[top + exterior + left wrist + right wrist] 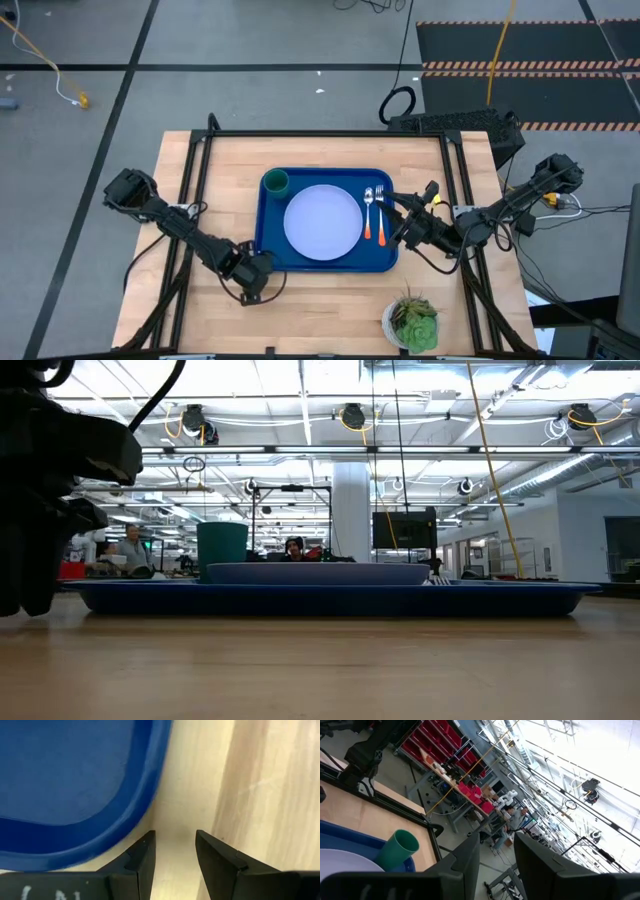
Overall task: Pick and place plate/cup/fork/spoon on tray
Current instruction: Return to Home Position
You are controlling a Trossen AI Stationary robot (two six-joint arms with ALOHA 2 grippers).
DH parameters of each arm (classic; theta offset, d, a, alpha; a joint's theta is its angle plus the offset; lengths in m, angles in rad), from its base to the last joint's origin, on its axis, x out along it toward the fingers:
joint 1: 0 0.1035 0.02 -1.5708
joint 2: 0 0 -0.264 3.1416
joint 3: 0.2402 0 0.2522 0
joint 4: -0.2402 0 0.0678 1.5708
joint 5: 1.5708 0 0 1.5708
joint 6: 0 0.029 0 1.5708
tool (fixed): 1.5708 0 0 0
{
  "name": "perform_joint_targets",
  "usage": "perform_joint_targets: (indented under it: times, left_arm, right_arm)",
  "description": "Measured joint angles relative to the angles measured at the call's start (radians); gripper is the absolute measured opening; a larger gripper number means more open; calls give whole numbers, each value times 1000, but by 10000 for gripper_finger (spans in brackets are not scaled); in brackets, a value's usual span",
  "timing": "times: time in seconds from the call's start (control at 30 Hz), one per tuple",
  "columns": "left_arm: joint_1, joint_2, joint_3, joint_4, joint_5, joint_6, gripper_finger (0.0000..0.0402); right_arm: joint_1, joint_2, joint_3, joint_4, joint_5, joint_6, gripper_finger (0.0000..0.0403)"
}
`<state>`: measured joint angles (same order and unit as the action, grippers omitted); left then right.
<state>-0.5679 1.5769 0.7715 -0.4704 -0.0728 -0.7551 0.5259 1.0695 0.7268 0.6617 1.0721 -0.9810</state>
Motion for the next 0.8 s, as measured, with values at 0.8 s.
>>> perform_joint_targets:
  times: [0.8]
  left_arm:
    - [-5,-1,194,-185,21,72,140]
  right_arm:
    - [0,0,0,-8,0,26,116]
